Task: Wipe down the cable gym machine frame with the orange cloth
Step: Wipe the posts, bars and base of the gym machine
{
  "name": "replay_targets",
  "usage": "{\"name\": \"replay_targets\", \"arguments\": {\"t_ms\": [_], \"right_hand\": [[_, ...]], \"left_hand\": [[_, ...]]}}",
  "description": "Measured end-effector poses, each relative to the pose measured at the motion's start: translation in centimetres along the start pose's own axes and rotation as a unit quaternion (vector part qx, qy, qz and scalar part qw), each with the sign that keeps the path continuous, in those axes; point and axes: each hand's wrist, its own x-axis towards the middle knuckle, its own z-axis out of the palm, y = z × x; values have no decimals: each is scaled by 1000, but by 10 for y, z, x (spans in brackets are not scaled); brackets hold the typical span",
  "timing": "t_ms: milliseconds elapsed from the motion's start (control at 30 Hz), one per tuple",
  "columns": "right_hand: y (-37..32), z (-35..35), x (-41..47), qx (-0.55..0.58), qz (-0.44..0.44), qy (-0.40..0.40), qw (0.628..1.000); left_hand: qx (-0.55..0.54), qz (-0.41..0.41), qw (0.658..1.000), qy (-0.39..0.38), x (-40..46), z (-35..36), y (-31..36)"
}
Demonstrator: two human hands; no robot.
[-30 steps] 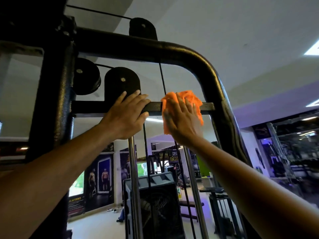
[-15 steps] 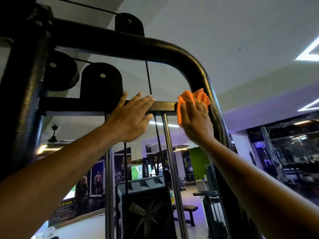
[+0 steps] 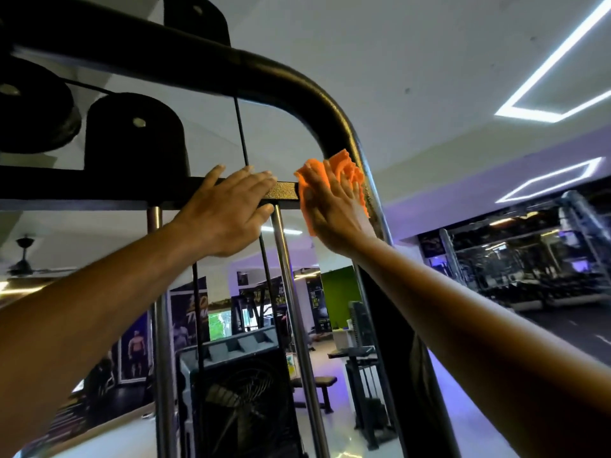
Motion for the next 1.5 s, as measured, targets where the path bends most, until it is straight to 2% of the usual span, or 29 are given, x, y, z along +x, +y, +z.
{"name": "replay_targets", "arguments": {"t_ms": [100,233,300,467,567,700,800,933,1100,1200,1300,1500], "right_hand": [[1,-7,-6,-13,8,-1,1000],[16,-43,-19,-95,-91,-37,991],[24,-63,-25,-121,-95,-53,987],[43,-107,-25,-118,-69,-4,991],[57,-118,-17,-132,-65,23,989],[69,-113,4,-95,-82,63,990],[77,-85,22,-47,-51,90,993],[72,-21,-1,0,68,-7,998],[85,-21,38,1,124,29,992],[96,-27,69,-20,116,35,992],[104,-27,57,7,102,18,995],[123,-33,24,-34,86,37,995]], "left_hand": [[-8,-1,1000,-7,6,3,11],[-1,21,1000,-10,11,9,32],[6,39,999,-16,15,14,43],[58,70,995,-32,33,36,68],[38,51,998,-18,43,43,79],[21,36,999,0,58,39,79],[-64,-25,998,1,74,26,73],[-222,-101,970,3,103,15,70],[-313,-156,937,26,140,19,92],[-321,-153,934,19,151,22,106],[-354,-151,923,27,165,31,113],[-384,-229,892,64,191,35,110]]}}
